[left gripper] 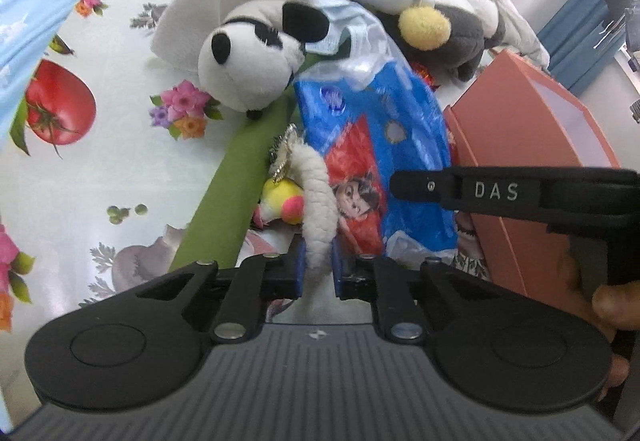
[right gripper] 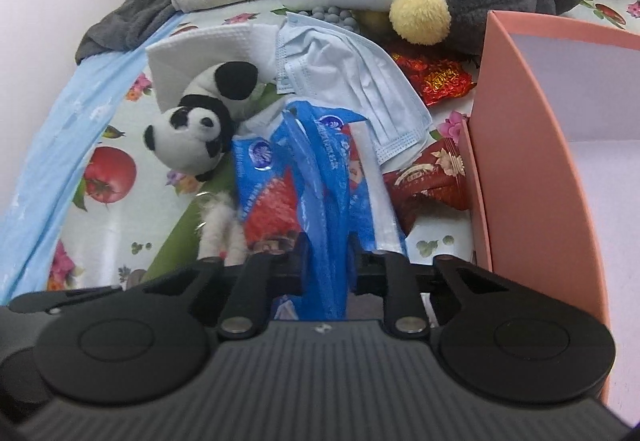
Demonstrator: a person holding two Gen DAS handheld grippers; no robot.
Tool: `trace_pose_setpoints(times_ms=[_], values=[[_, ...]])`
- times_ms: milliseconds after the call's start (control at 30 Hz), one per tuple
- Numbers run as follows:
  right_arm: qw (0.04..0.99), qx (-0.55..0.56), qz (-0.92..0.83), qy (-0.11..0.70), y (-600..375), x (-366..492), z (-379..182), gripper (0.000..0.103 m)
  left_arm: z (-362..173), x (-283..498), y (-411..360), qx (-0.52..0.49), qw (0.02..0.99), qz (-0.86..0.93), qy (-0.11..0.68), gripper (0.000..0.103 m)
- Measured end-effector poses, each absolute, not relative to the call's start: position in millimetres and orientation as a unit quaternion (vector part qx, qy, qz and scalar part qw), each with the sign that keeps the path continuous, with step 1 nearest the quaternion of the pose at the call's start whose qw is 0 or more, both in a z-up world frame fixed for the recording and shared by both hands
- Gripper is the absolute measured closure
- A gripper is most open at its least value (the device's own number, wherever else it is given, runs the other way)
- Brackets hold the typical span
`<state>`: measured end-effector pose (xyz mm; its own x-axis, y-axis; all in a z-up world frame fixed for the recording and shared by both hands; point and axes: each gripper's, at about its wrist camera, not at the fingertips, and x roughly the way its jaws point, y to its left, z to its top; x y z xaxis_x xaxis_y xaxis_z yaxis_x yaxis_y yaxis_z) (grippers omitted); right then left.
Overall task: Organize soft objects
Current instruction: 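Carry the rope toy with left tool while right tool carries packet over pink box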
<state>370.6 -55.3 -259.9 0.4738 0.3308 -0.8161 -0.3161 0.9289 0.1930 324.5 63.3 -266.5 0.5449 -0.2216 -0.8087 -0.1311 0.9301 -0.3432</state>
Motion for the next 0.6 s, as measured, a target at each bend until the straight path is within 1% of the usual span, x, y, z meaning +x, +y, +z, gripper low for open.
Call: trace_pose_setpoints(times_ms=[67,100,467,600], values=[[0.860,0.005,0.191,0.473,-54.2,363.4,-255.6,0.092,-259.6,319.7,63.4,-0.181,0.865,-0.027,0.467,0.090],[0.860,0.005,0.192,0.472,-54.0,359.3,-252.9,0.093,-256.0,316.6,63.0,-0.180,0.868,-0.026,0.461,0.090],[0.872,0.006,0.183,0.453,-64.4,307.8,-222.1,0.095,-214.7,274.9,56.9,-0.181,0.877,-0.004,0.446,0.091],[0.872,0.013,0.179,0.455,-71.3,285.9,-216.3,0.095,-211.9,251.5,56.6,-0.195,0.871,0.007,0.452,0.091]])
